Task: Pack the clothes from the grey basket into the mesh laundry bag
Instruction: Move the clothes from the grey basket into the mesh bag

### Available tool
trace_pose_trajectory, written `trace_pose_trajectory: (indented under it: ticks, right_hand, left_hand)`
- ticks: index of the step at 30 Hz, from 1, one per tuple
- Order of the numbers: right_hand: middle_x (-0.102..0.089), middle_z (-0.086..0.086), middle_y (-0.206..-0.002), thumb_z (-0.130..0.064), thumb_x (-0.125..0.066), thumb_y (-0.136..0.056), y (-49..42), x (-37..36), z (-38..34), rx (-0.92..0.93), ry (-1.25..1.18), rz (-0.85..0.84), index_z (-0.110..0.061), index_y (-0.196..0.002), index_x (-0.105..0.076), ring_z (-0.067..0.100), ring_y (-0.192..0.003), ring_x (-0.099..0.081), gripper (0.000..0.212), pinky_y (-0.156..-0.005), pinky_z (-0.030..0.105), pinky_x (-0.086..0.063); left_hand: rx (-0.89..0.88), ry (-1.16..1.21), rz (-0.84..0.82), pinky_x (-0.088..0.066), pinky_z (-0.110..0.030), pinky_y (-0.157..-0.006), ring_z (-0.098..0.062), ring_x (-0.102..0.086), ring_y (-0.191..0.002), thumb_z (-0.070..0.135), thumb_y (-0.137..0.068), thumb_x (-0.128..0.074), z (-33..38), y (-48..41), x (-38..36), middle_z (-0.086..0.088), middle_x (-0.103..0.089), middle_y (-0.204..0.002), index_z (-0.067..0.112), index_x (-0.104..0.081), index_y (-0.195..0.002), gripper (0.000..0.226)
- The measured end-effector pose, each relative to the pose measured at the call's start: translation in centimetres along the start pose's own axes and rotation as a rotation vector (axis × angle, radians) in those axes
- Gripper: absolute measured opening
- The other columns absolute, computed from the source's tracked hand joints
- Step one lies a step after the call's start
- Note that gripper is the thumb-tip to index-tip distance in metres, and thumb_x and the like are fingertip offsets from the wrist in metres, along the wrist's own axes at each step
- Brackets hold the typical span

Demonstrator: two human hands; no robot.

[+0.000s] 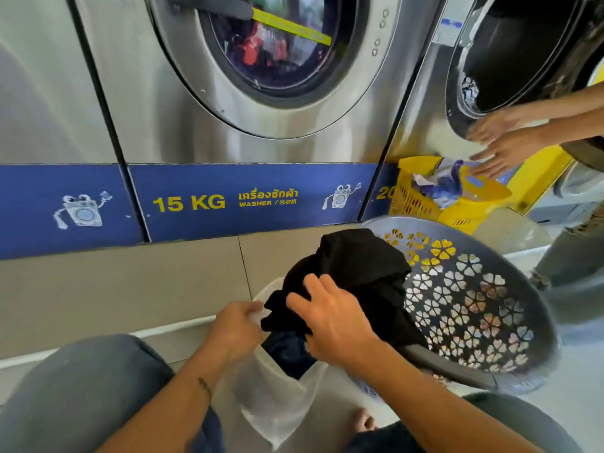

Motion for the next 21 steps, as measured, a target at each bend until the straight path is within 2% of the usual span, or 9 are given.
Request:
trace_pose_trajectory:
  ticks: [2, 4, 6, 9, 12, 15, 16, 19, 21]
  right_hand:
    - [-0.052, 0.006, -0.104, -0.026, -0.085, -0.053, 0.0, -2.1, -0.4, 0.038, -0.003, -0.091, -0.026, -0.118, -0.051, 0.028, -0.086, -0.052, 0.073, -0.057, 0.03, -0.036]
    - [-0.05, 0.006, -0.119, -0.028, -0.08, -0.068, 0.1, -3.2, -0.1, 0.043, -0.054, -0.196, -0.03, -0.136, -0.036, 0.03, -0.101, -0.051, 0.081, -0.074, 0.037, -0.048]
    - [-0.049, 0.002, -0.124, -0.028, -0.074, -0.073, 0.2, -3.2, 0.8, 0.033, -0.132, -0.249, -0.033, -0.142, -0.03, 0.029, -0.107, -0.052, 0.082, -0.085, 0.039, -0.048]
    - [-0.051, -0.006, -0.127, -0.031, -0.068, -0.069, 0.3, -1.8, 3.0, -0.018, -0.417, -0.226, -0.038, -0.14, -0.034, 0.023, -0.113, -0.055, 0.08, -0.096, 0.039, -0.049]
    - [-0.05, -0.007, -0.132, -0.034, -0.067, -0.069, 0.4, 0.6, 6.9, -0.132, -0.62, -0.018, -0.032, -0.14, -0.043, 0.022, -0.121, -0.051, 0.075, -0.107, 0.037, -0.041]
    - [-0.05, 0.002, -0.13, -0.036, -0.067, -0.07, 0.9, 2.5, 11.8, -0.345, -0.517, 0.249, -0.027, -0.137, -0.05, 0.03, -0.123, -0.048, 0.069, -0.109, 0.036, -0.034]
    - [-0.047, 0.006, -0.134, -0.039, -0.069, -0.073, 1.2, 2.2, 13.7, -0.48, -0.463, 0.248, -0.028, -0.14, -0.048, 0.035, -0.126, -0.043, 0.072, -0.11, 0.04, -0.031]
    - [-0.029, 0.012, -0.153, -0.054, -0.083, -0.064, 2.9, -2.8, 17.4, -0.864, -0.691, -0.09, -0.042, -0.151, -0.026, 0.038, -0.143, -0.026, 0.105, -0.117, 0.053, -0.027]
    - [-0.046, 0.006, -0.147, -0.053, -0.088, -0.06, 3.7, -5.0, 16.9, -0.915, -1.039, -0.175, -0.043, -0.147, -0.032, 0.03, -0.134, -0.047, 0.104, -0.111, 0.05, -0.041]
  left_hand:
    - [-0.017, 0.049, -0.014, -0.052, -0.035, -0.097, -0.019, -0.066, -0.104, 0.007, -0.086, -0.062, 0.1, 0.1, 0.1, -0.002, -0.069, -0.118, 0.018, -0.067, -0.126, 0.041]
    - [-0.013, 0.052, -0.01, -0.05, -0.029, -0.095, -0.019, -0.064, -0.105, 0.003, -0.085, -0.061, -0.2, -0.2, 0.3, -0.001, -0.067, -0.118, 0.018, -0.067, -0.126, 0.044]
    - [0.003, 0.032, 0.004, -0.05, -0.032, -0.098, -0.025, -0.061, -0.113, 0.0, -0.083, -0.06, -0.7, -0.7, 0.5, -0.007, -0.063, -0.127, 0.018, -0.064, -0.13, 0.05]
    - [0.005, 0.024, 0.008, -0.051, -0.036, -0.097, -0.028, -0.061, -0.113, -0.003, -0.085, -0.057, -1.1, -1.1, 0.5, -0.01, -0.06, -0.132, 0.021, -0.062, -0.132, 0.053]
    - [-0.005, 0.016, 0.013, -0.051, -0.034, -0.096, -0.027, -0.059, -0.114, -0.003, -0.087, -0.054, -1.1, -1.5, 0.1, -0.008, -0.058, -0.134, 0.024, -0.061, -0.133, 0.054]
    - [-0.019, -0.016, 0.016, -0.049, -0.03, -0.095, -0.027, -0.057, -0.119, -0.001, -0.088, -0.054, -0.7, -1.8, -0.4, -0.008, -0.057, -0.136, 0.025, -0.06, -0.134, 0.053]
    - [-0.024, -0.022, 0.016, -0.048, -0.031, -0.096, -0.027, -0.057, -0.12, -0.001, -0.088, -0.054, -0.5, -1.9, -0.7, -0.008, -0.057, -0.136, 0.024, -0.06, -0.134, 0.052]
    - [-0.026, -0.039, 0.017, -0.05, -0.033, -0.096, -0.029, -0.06, -0.114, 0.0, -0.088, -0.056, -0.3, -2.2, -1.0, -0.009, -0.058, -0.135, 0.023, -0.061, -0.133, 0.05]
    - [-0.017, -0.058, 0.013, -0.052, -0.035, -0.093, -0.029, -0.062, -0.107, 0.0, -0.087, -0.056, -0.5, -2.2, -1.0, -0.009, -0.059, -0.132, 0.024, -0.061, -0.132, 0.051]
Point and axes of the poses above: each hand's wrist, its own y-axis away from the middle knuckle, its own x-axis out of the back of the hand, z = x × y, the point moved 7 cm from there along -y, towards the middle knuckle
